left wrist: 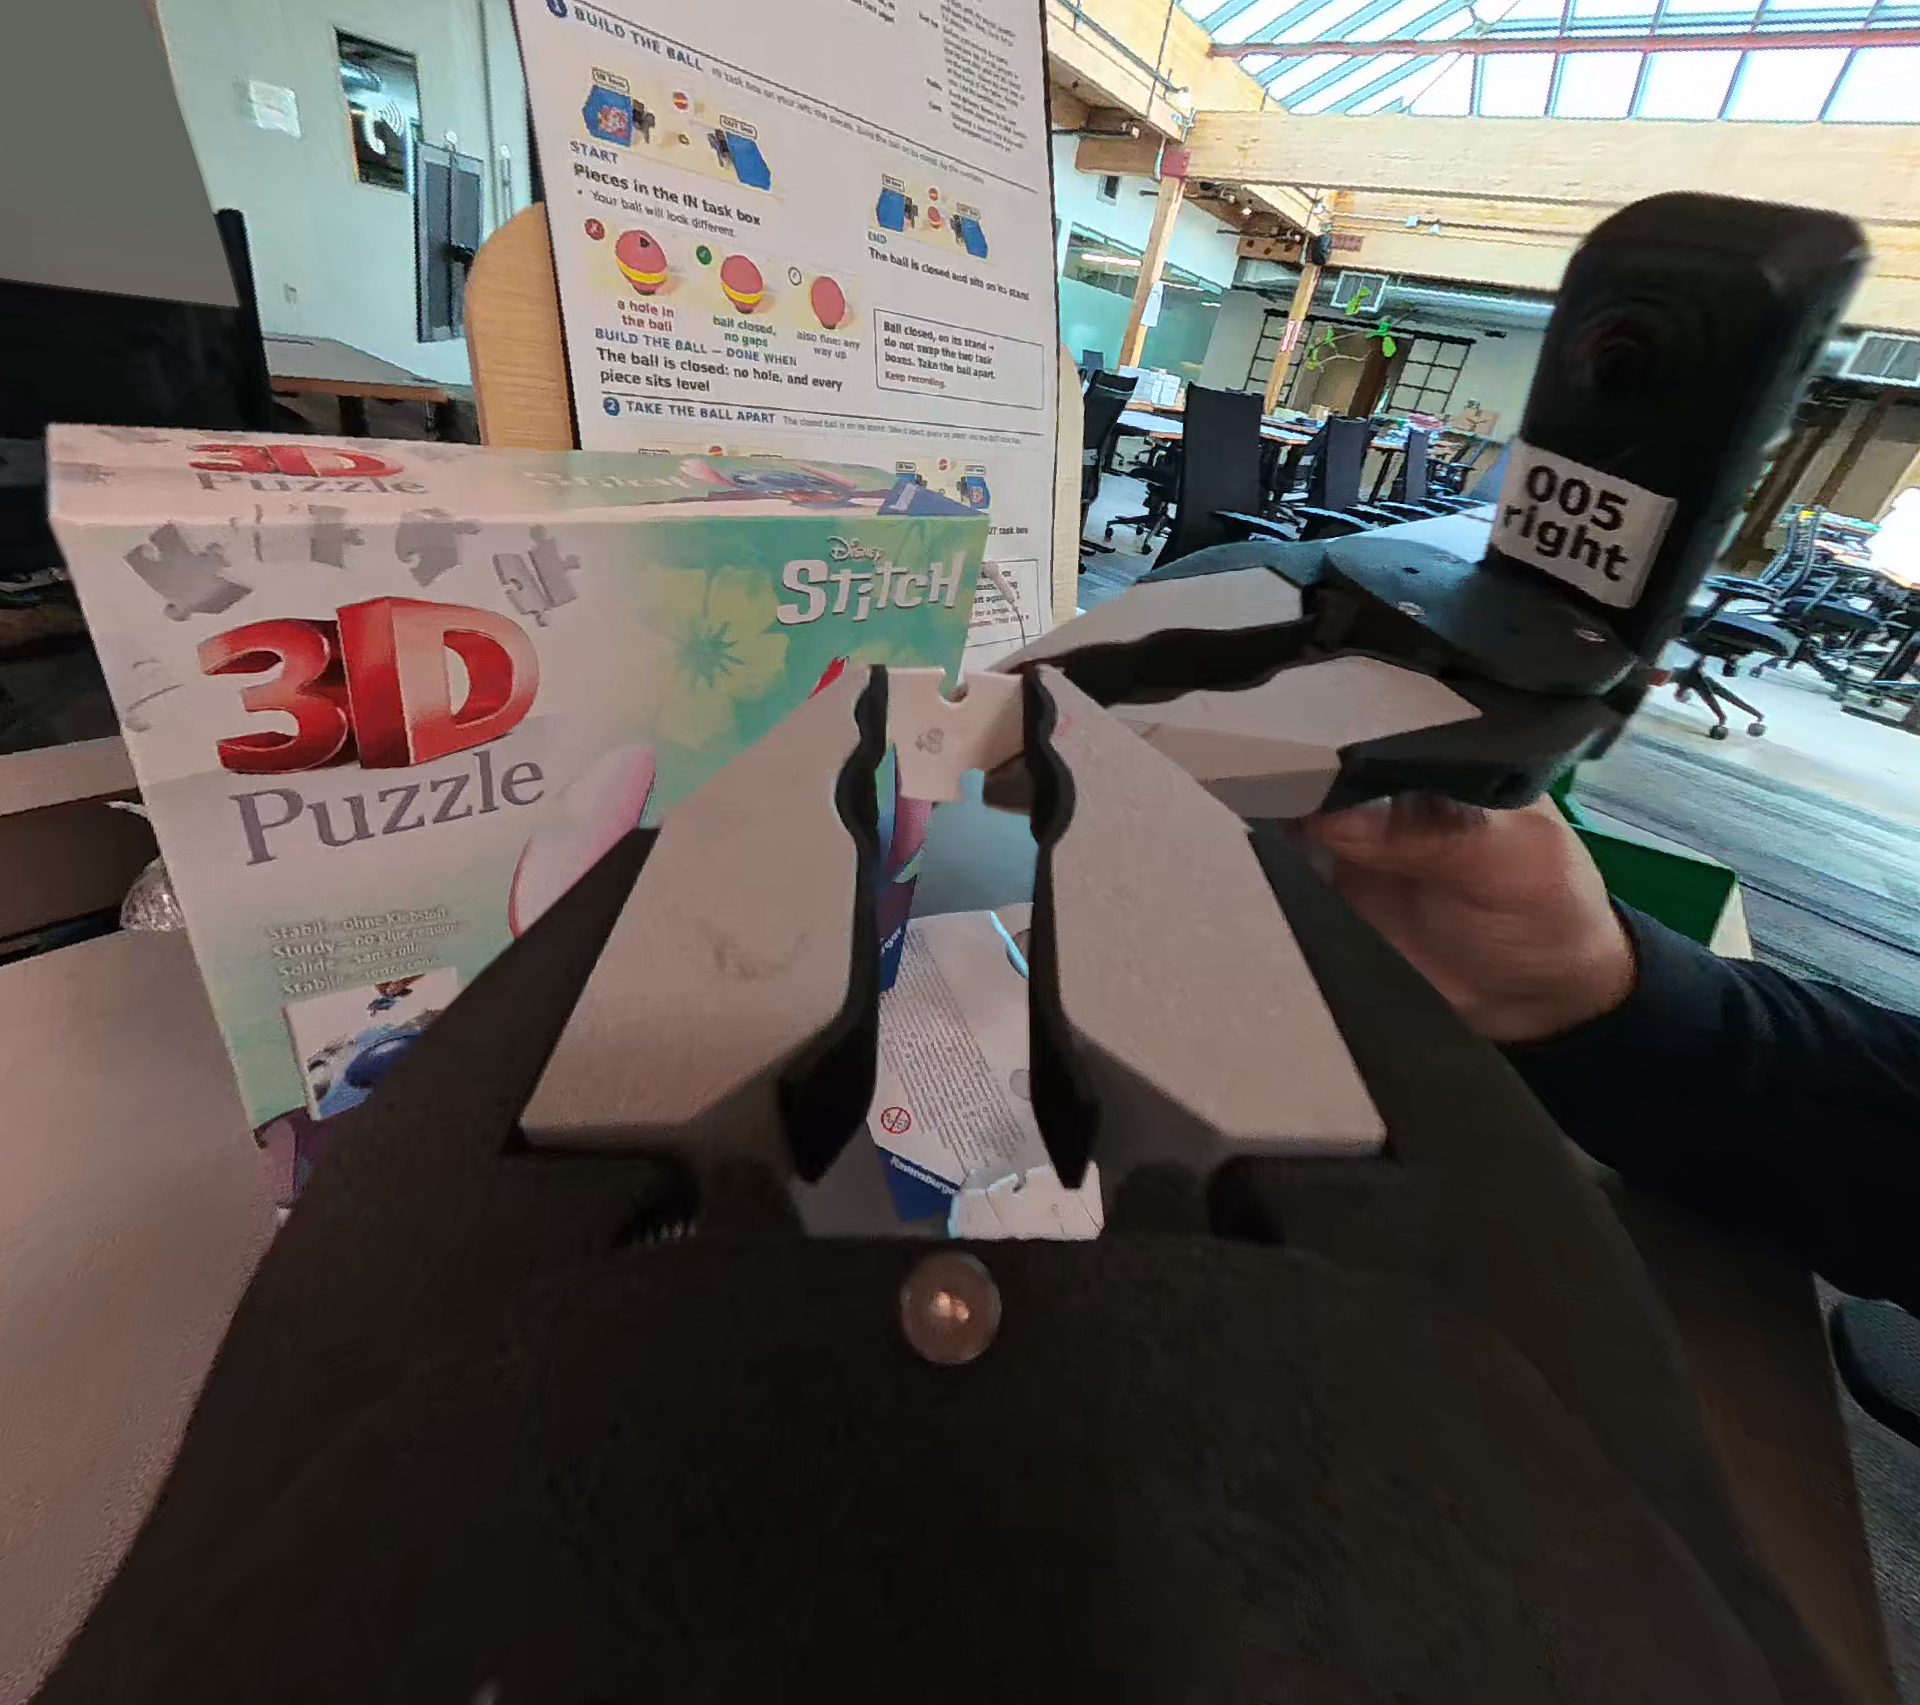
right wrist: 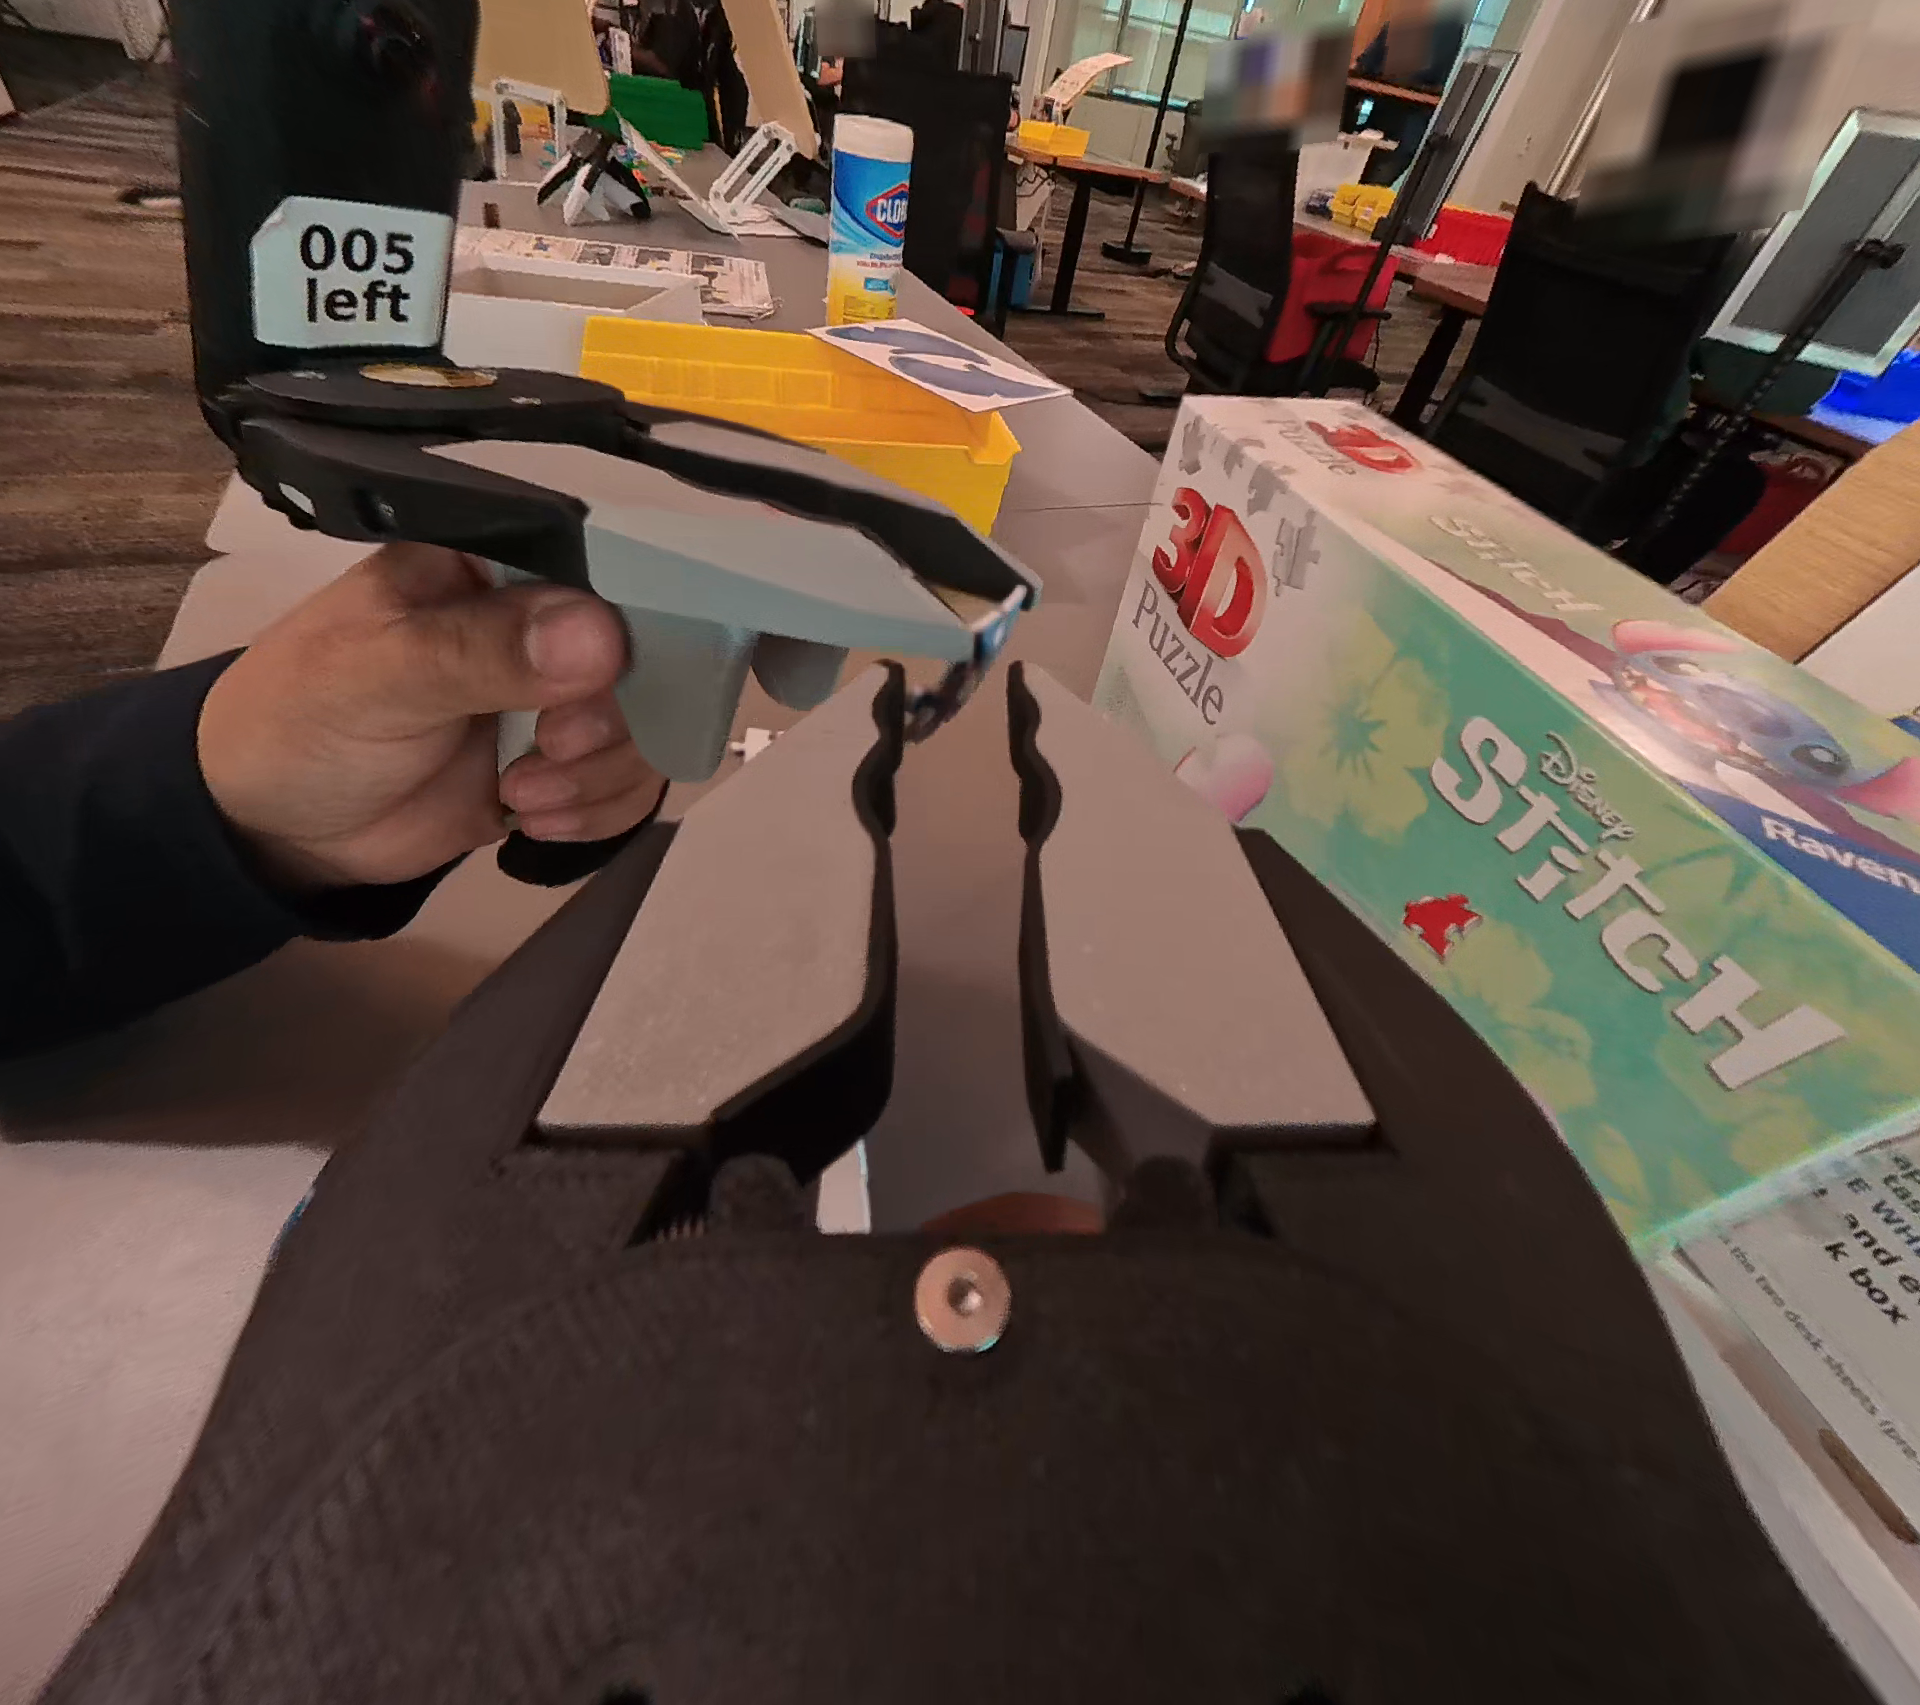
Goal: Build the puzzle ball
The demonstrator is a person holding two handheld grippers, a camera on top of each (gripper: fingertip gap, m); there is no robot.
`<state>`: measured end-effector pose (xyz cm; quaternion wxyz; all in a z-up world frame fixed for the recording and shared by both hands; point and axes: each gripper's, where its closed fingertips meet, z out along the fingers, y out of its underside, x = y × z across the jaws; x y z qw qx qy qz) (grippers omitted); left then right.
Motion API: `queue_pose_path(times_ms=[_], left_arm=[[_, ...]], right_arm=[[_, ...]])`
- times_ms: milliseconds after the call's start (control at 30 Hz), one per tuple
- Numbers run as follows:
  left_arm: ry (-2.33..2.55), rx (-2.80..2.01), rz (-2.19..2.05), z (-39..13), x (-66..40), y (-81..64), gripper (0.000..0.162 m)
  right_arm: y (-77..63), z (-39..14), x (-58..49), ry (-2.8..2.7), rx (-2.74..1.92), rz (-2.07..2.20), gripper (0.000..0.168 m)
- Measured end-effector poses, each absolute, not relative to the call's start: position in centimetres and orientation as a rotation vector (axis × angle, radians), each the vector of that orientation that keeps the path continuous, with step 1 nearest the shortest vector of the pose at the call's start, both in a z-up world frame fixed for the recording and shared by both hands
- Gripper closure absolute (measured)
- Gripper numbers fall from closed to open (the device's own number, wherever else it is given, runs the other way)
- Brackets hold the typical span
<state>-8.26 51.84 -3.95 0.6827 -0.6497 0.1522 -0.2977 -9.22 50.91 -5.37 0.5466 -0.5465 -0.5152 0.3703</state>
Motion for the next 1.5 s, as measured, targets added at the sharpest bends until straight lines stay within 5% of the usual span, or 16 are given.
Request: queue_pose_path(times_ms=[333, 467, 867, 1167, 1500], left_arm=[[0.364, -1.499, -0.627, -4.7, -8.2, 52.1, 0.138], [0.35, -1.506, -0.616, -4.7, -9.2, 52.4, 0.154], [0.47, -1.701, -0.74, -7.8, -8.8, 52.8, 0.136], [0.699, -1.78, -0.709, -10.5, -5.7, 51.6, 0.159], [0.713, -1.784, -0.862, -10.8, -4.6, 50.9, 0.162]], right_arm=[[51.4, -6.8, -8.4, -1.379, -1.29, 0.681, 0.168], [52.6, -8.4, -7.8, -1.425, -1.395, 0.729, 0.168], [52.8, -10.1, -6.6, -1.529, -1.508, 0.88, 0.168], [51.5, -10.6, -5.9, -1.652, -1.51, 0.85, 0.168], [50.9, -9.1, -6.1, -1.574, -1.516, 1.044, 0.166]])
